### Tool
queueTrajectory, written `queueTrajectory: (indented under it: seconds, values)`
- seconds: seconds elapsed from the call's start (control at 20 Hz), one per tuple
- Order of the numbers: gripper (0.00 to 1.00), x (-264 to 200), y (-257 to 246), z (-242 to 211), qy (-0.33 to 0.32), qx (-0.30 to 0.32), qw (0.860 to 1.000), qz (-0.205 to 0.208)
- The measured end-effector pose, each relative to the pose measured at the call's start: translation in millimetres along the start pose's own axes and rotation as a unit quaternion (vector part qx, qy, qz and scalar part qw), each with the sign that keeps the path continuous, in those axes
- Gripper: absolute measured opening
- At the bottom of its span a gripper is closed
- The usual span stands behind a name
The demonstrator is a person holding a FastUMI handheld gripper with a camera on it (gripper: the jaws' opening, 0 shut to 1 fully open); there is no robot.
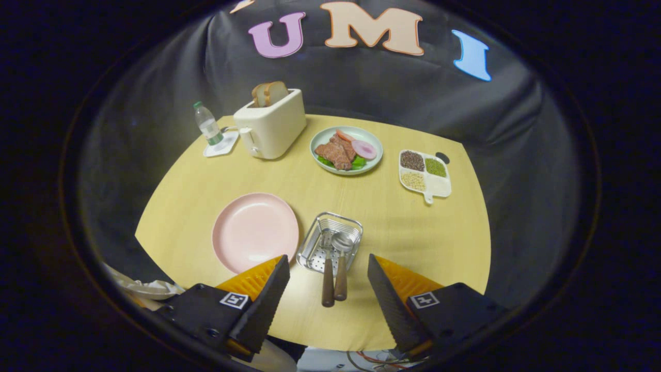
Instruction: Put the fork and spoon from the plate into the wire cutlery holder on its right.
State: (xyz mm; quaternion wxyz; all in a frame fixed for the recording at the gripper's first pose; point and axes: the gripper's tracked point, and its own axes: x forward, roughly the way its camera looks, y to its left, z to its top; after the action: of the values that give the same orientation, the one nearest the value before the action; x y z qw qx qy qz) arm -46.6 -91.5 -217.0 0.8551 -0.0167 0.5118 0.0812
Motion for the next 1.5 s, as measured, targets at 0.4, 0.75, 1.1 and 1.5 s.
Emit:
queueTrajectory:
  seconds: [0.4,0.75,1.1,1.5]
  values:
    - [0.99,-20,34,33,-0.144,0.028,0.989,0.006]
    - [0.98,-47,62,56,-0.276,0.058,0.959,-0.014]
    - [0.98,-56,71,64,-0.355,0.061,0.931,-0.056]
    - [0.98,-66,80,67,-0.403,0.044,0.911,-0.083]
